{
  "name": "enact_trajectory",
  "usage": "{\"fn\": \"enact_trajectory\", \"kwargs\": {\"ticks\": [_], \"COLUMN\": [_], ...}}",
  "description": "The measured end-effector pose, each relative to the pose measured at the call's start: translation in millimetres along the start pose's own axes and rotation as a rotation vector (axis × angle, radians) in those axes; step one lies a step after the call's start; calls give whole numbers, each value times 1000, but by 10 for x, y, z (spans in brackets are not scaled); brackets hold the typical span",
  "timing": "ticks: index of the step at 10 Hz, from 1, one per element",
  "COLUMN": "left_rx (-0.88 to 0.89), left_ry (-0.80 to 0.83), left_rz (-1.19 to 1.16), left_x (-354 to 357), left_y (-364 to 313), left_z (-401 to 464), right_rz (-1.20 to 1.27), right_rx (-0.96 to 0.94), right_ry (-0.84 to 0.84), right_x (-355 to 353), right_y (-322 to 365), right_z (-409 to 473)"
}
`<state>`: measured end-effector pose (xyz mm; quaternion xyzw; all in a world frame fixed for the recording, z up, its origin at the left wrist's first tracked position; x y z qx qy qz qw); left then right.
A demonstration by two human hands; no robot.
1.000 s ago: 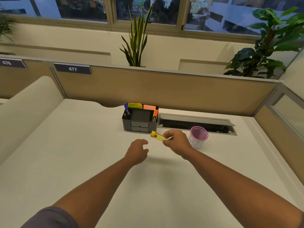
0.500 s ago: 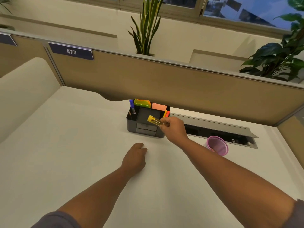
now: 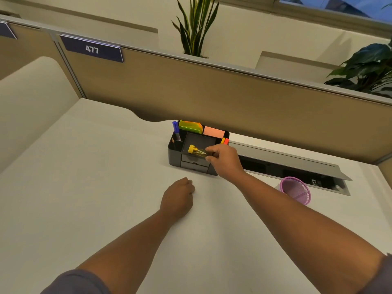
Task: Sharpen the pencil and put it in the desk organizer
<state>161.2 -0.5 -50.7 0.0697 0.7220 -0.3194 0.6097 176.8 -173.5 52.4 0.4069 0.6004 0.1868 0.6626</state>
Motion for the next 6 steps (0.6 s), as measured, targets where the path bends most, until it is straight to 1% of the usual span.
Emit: {"fn": "enact_trajectory", "kwargs": {"ticks": [3,5,6], "left_rx": [-31,-33,-53], "left_ry": [-17,13,36], "left_rz": [3,-2,18], "left_x": [4,37,34], "left_y": [-36,-44,-33], "left_z": [-20,6,33], "right_rz": [86,98,60], "right_rx": [8,24,7], "right_ry": [-4,16,-15], "right_x": [41,14,5], "right_y": [-36,-50,-60], "right_z": [-19,-57,-103]}}
Point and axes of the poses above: each hand's wrist, its own z-axis towards the middle knuckle, its own x-axis out of the palm, y = z × x, the point moved 2 cm from there along z, towards the middle knuckle, and after that the axes turned 10 degrees about z, right-handed, at the moved point
